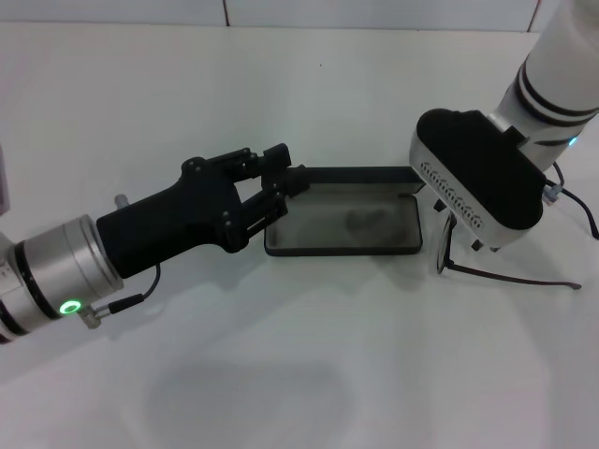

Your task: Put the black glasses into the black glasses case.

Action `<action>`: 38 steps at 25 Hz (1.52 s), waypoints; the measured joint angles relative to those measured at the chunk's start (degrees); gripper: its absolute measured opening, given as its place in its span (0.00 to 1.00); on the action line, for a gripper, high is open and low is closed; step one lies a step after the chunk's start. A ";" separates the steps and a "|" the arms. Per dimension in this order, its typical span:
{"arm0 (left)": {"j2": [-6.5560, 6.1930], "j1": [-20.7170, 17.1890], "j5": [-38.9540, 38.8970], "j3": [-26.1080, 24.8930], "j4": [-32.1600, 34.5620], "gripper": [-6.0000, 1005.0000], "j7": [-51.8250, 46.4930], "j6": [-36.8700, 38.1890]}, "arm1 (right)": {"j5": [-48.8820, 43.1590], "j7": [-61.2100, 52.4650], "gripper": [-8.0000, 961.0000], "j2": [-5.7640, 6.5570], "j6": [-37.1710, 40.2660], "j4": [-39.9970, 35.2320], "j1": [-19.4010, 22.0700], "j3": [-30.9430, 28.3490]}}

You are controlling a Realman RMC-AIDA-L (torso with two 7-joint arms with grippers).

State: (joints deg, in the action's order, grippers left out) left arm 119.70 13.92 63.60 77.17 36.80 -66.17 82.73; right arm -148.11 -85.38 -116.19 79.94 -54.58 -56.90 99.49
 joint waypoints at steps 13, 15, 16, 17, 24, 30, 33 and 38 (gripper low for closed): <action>0.09 0.40 -0.07 0.00 -2.00 0.37 1.43 0.06 | -0.15 -0.39 0.41 0.00 -1.95 0.17 -0.12 0.86; 0.09 0.41 -0.07 0.00 -2.00 0.37 1.43 0.06 | -0.16 -0.40 0.34 0.00 -1.96 0.10 -0.07 1.07; 0.09 0.41 -0.07 0.00 -2.00 0.37 1.43 0.06 | -0.16 -0.40 0.32 0.00 -1.97 0.10 -0.04 1.15; 0.09 0.41 -0.07 0.00 -2.00 0.37 1.42 0.06 | -0.16 -0.40 0.30 0.00 -1.98 0.10 -0.02 1.20; 0.09 0.41 -0.07 0.00 -2.03 0.37 1.40 0.06 | -0.20 -1.46 0.19 0.00 -1.34 -0.40 0.39 1.23; 0.09 0.41 -0.05 0.00 -2.09 0.36 1.07 1.05 | -0.93 -5.06 0.14 0.13 3.74 -6.15 2.79 0.27; 0.06 0.43 -0.05 0.00 -2.09 0.34 1.02 2.44 | -0.87 -5.87 0.14 0.20 8.19 -11.85 5.50 -4.00; 0.04 1.01 -0.11 -0.43 -2.09 0.33 0.91 5.26 | 3.21 -6.21 0.14 0.15 18.77 -19.04 8.71 -21.64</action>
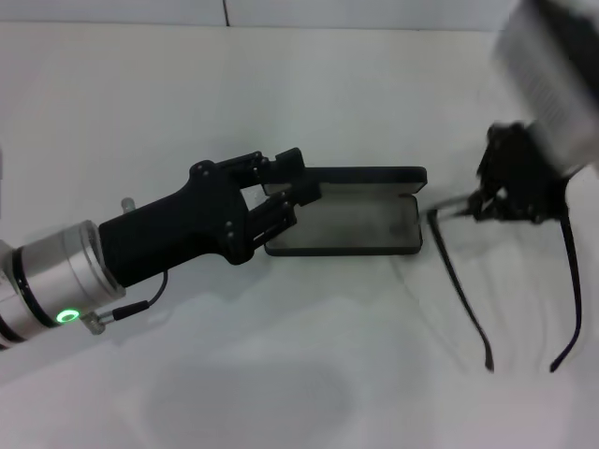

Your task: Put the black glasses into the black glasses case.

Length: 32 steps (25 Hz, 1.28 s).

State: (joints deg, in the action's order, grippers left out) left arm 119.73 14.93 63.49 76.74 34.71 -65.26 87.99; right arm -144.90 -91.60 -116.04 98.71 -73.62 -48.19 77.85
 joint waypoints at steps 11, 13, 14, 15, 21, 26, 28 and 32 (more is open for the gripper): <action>-0.03 3.88 -4.00 -0.35 0.13 0.24 2.33 15.42 | 31.34 1.38 0.12 0.13 -2.03 -1.93 19.18 -22.10; -0.03 5.15 -4.12 -0.22 0.11 0.21 2.76 17.37 | 40.50 3.91 0.12 0.12 -3.34 0.77 22.88 -21.81; -0.03 5.88 -4.09 -0.03 0.09 0.20 2.78 17.93 | 43.40 4.85 0.12 0.09 -3.43 2.07 23.72 -21.69; -0.03 6.44 -3.98 0.15 0.04 0.18 2.80 18.28 | 46.43 5.96 0.12 0.07 -3.41 3.72 24.27 -21.29; 0.21 10.68 -3.35 2.88 -2.47 0.05 3.82 18.52 | 55.27 11.90 0.12 0.18 -3.51 14.82 23.32 -18.47; 0.38 12.82 -3.53 3.40 -5.80 0.05 4.99 18.49 | 55.64 13.32 0.12 0.03 -3.60 20.00 20.56 -17.07; 0.39 12.66 -3.56 3.41 -6.15 0.05 5.23 18.45 | 55.77 13.57 0.12 0.02 -3.76 21.27 19.68 -16.63; 0.46 12.06 -3.61 3.41 -6.93 0.05 5.59 18.43 | 56.35 14.29 0.12 -0.04 -3.77 22.96 18.63 -16.14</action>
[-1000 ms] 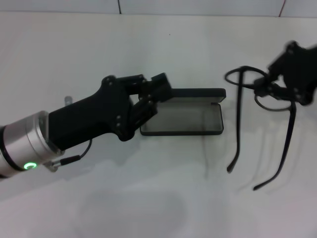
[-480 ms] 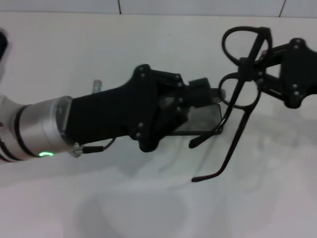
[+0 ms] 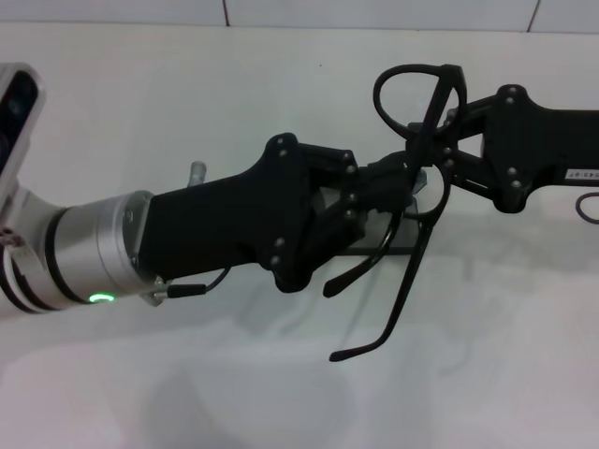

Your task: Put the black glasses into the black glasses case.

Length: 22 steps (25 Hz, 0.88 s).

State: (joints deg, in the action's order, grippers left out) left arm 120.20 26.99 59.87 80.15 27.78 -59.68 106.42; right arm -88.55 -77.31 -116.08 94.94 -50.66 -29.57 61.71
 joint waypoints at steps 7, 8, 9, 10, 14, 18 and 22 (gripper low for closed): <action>0.11 -0.04 0.01 0.00 -2.06 0.05 0.77 0.00 | 1.53 0.64 0.11 0.04 0.02 0.97 -0.14 1.50; 0.12 0.03 0.06 0.00 -2.31 0.05 0.88 -0.12 | 1.57 0.85 0.11 0.00 0.12 0.99 -0.08 1.51; 0.12 0.18 0.14 0.00 -2.73 0.05 1.07 -0.28 | 1.61 0.95 0.11 -0.03 0.20 0.99 -0.03 1.51; 0.12 0.39 0.16 0.00 -3.21 0.05 1.31 -0.37 | 1.68 1.00 0.11 -0.05 0.22 1.04 0.03 1.64; 0.12 0.70 0.09 0.00 -4.01 0.05 1.78 -0.29 | 1.75 1.15 0.11 -0.05 -0.08 1.91 -0.11 2.55; 0.11 0.71 -0.04 0.00 -3.71 0.05 1.81 1.84 | 1.77 1.85 0.11 0.11 -1.13 3.64 -0.36 2.76; 0.06 1.08 0.13 0.00 -3.70 0.05 2.02 2.93 | 1.79 2.60 0.11 0.02 -1.54 4.95 -1.12 2.94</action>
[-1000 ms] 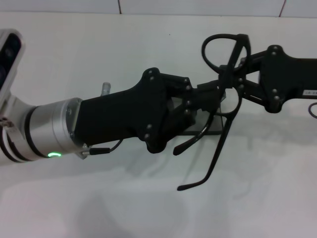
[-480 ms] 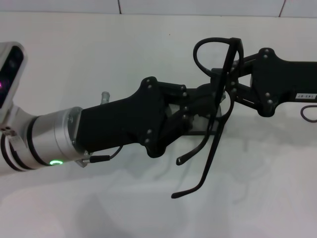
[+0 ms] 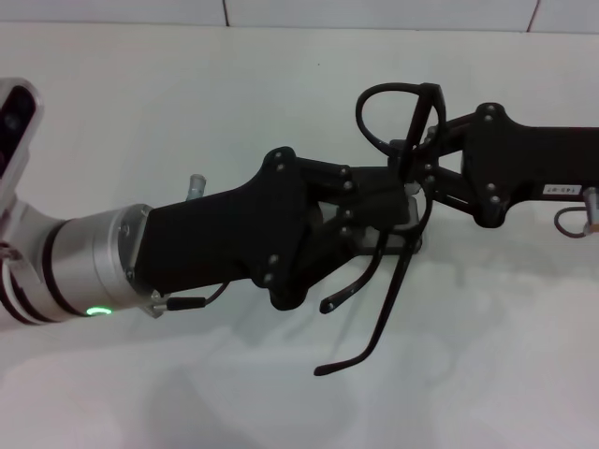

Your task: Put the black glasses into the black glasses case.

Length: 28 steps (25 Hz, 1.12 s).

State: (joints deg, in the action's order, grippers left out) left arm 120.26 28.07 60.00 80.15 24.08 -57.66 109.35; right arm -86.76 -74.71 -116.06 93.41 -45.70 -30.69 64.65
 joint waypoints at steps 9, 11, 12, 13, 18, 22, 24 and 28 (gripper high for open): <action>0.07 0.50 -0.05 2.02 -0.58 0.05 1.08 -2.73 | 4.39 1.06 0.11 -0.06 0.81 0.23 -1.38 3.58; 0.06 0.35 -0.07 2.02 -0.63 0.05 1.08 -3.04 | 4.99 1.08 0.11 -0.03 1.15 0.16 -1.47 4.05; 0.06 0.26 -0.08 2.02 -0.66 0.05 1.09 -3.12 | 5.11 1.08 0.11 -0.01 1.24 0.15 -1.52 4.17; 0.06 0.19 -0.09 2.02 -0.69 0.05 1.09 -3.16 | 5.16 1.08 0.11 0.00 1.30 0.15 -1.56 4.32; 0.05 0.17 -0.15 1.95 -1.42 0.05 1.74 -3.44 | 5.21 1.10 0.11 -0.01 2.44 0.34 -1.69 4.51; 0.05 0.53 -0.21 1.79 -2.51 0.05 2.28 -3.50 | 5.53 1.12 0.11 -0.08 3.95 0.52 -1.74 4.51; 0.06 0.56 -0.22 1.74 -2.72 0.05 2.48 -3.55 | 5.89 1.13 0.11 -0.09 4.79 0.53 -1.68 4.55; 0.05 0.58 -0.24 1.69 -2.73 0.05 2.54 -3.61 | 6.41 1.39 0.11 -0.11 6.11 0.59 -1.44 4.59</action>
State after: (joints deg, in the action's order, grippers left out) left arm 120.31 28.65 59.77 81.85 21.36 -55.12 105.74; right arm -80.35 -73.31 -116.17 99.51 -45.11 -32.12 69.25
